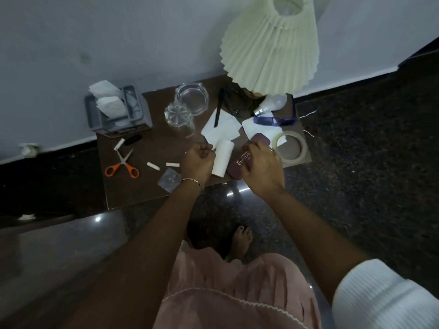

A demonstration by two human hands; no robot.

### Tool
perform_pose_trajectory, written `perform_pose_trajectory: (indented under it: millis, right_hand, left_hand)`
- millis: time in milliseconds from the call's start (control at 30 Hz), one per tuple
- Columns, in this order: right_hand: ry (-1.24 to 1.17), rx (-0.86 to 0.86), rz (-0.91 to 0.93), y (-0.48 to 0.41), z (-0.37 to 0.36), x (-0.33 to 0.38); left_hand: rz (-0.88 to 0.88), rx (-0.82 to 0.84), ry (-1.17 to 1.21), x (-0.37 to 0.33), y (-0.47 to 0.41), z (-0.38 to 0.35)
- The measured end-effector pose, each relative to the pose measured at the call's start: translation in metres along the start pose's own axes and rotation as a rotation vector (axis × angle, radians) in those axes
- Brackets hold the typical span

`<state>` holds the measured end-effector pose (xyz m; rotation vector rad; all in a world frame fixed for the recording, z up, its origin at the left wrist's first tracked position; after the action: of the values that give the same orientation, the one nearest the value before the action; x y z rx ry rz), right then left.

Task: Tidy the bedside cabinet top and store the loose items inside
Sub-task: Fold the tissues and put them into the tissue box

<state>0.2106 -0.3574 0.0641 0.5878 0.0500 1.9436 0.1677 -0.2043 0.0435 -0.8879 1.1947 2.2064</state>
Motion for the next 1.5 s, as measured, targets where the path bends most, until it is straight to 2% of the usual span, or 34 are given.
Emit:
perform_pose_trajectory:
  millis: [100,167,333,567,667,1000,1300,1500]
  right_hand:
    - [-0.003,0.015,0.073,-0.023,0.001,-0.010]
    - [-0.006,0.037,0.134,-0.041,-0.002,-0.014]
    - [0.111,0.157,0.207,-0.085,-0.012,-0.020]
    - [0.278,0.142,0.275,-0.118,-0.017,-0.025]
    - [0.305,0.137,0.299,-0.126,-0.018,-0.026]
    - [0.474,0.121,0.315,-0.144,-0.026,-0.012]
    - [0.330,0.143,0.258,-0.149,-0.030,-0.006]
    - [0.221,0.076,0.256,-0.147,-0.032,-0.007]
  left_hand:
    - [0.037,-0.009,0.029,0.001,-0.013,-0.012]
    - [-0.005,0.034,-0.035,-0.001,-0.023,-0.017]
    - [-0.287,0.119,-0.614,-0.016,-0.068,-0.022]
    - [-0.430,0.195,-1.036,-0.037,-0.106,-0.034]
    - [-0.430,0.193,-1.138,-0.030,-0.112,-0.035]
    - [-0.324,0.168,-1.123,-0.022,-0.108,-0.033]
    - [-0.295,0.199,-0.994,-0.022,-0.106,-0.030]
    - [-0.279,0.215,-0.965,-0.021,-0.099,-0.026]
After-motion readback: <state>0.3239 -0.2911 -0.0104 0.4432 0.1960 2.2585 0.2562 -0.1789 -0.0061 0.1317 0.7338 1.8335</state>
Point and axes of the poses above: each hand's wrist, its own y-axis away from the middle knuckle, its own z-axis out of the back of the hand, x = y × z, the point moved 1 cm from there along -y, towards the middle knuckle, and after that the axes turned 5 degrees about x, right-handed, at the moved point
